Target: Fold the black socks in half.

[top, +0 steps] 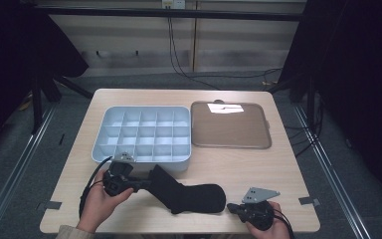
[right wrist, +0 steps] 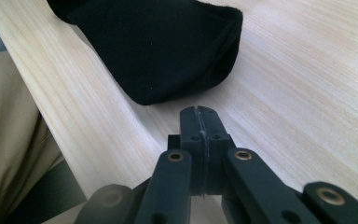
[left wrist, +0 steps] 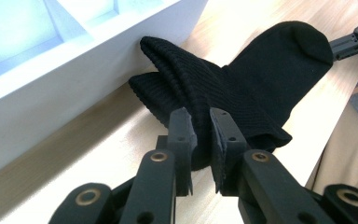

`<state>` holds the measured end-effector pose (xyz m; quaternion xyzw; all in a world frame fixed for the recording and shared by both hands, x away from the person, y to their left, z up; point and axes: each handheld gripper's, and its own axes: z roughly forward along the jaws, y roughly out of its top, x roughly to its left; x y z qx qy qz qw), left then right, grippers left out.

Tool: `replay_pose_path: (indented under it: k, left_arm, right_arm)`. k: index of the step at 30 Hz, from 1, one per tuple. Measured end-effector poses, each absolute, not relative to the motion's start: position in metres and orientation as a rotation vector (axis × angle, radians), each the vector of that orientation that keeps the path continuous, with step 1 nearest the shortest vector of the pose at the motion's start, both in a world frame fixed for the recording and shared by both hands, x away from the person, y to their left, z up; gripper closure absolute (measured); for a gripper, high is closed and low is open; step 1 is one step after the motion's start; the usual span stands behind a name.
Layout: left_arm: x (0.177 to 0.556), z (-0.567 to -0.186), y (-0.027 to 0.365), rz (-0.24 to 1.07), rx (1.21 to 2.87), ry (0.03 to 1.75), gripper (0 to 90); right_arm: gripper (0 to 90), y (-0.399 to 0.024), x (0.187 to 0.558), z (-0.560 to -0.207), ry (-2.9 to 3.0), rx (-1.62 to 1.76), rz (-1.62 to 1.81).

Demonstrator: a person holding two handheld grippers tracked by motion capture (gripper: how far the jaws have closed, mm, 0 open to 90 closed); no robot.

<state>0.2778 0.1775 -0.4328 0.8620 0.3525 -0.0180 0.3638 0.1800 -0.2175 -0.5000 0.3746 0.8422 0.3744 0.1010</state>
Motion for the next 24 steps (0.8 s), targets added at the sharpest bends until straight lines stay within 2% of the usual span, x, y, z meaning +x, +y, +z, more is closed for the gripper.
replay_pose_path:
  k: [24]
  left_arm:
    - [0.275,-0.410,0.165,-0.048,2.240,0.843,79.3]
  right_arm:
    - [90.0,-0.208,0.186,-0.500,2.511,1.072,1.102]
